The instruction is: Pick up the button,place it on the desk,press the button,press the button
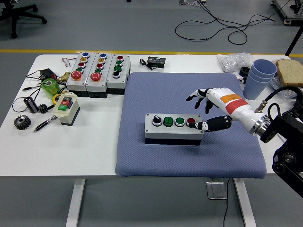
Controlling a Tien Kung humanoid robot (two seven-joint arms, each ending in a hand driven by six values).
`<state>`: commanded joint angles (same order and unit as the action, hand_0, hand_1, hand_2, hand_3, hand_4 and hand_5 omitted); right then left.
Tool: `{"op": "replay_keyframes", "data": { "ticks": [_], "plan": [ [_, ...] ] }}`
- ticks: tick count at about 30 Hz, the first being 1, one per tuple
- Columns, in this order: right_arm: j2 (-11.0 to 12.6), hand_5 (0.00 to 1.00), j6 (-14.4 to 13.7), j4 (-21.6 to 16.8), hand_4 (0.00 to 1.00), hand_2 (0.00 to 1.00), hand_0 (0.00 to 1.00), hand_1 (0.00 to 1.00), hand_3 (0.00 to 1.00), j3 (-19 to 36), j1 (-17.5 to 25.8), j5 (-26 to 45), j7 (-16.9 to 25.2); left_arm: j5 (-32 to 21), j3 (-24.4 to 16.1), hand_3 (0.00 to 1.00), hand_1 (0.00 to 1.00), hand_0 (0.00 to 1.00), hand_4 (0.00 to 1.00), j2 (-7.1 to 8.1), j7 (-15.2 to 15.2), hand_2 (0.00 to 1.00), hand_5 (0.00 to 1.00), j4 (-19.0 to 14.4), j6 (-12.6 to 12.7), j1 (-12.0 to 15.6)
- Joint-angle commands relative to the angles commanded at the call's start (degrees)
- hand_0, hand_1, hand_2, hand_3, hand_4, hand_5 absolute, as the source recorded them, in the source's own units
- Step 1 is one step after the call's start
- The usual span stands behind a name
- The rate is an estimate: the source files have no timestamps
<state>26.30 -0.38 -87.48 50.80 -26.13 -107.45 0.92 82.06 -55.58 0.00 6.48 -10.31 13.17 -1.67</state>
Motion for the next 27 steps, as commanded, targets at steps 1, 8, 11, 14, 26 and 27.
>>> {"op": "replay_keyframes", "data": {
  "ticks": [1, 8, 11, 14, 26, 27],
  "plan": [
    [0.09, 0.367, 0.45, -0.07, 0.848, 0.234, 0.002, 0.002, 0.668, 0.03, 0.22, -0.23, -0.15, 0.02, -0.05, 0.55, 0.634, 0.603, 0.378, 0.0, 0.0, 0.682, 0.71, 0.0, 0.02, -0.01],
    [0.23, 0.39, 2.63, 0.19, 0.847, 0.219, 0.002, 0.002, 0.663, -0.44, 0.81, -0.93, -0.89, 0.23, -0.3, 0.55, 0.634, 0.603, 0.378, 0.0, -0.03, 0.681, 0.711, 0.0, 0.12, -0.06],
    [-0.13, 0.417, 2.8, 0.73, 0.848, 0.216, 0.002, 0.002, 0.662, -0.55, 0.73, -1.44, -0.91, 0.61, -0.41, 0.55, 0.635, 0.603, 0.379, 0.0, 0.09, 0.683, 0.713, 0.0, 0.04, -0.11],
    [-0.28, 0.417, 2.91, 0.86, 0.848, 0.216, 0.002, 0.002, 0.662, -0.77, 0.65, -1.4, -0.85, 0.68, -0.51, 0.55, 0.635, 0.603, 0.379, 0.0, 0.12, 0.683, 0.713, 0.0, 0.04, -0.06],
    [-0.21, 0.42, 3.93, 2.42, 0.846, 0.215, 0.002, 0.002, 0.655, -1.08, 0.82, -0.67, -1.18, 1.2, -0.65, 0.551, 0.634, 0.603, 0.379, 0.0, 0.27, 0.682, 0.712, 0.0, -0.12, -0.03],
    [-0.24, 0.42, 4.03, 2.63, 0.846, 0.215, 0.002, 0.002, 0.655, -1.11, 0.83, -0.63, -1.25, 1.36, -0.73, 0.551, 0.634, 0.603, 0.379, 0.0, 0.3, 0.682, 0.712, 0.0, -0.15, -0.01]
  ]
}}
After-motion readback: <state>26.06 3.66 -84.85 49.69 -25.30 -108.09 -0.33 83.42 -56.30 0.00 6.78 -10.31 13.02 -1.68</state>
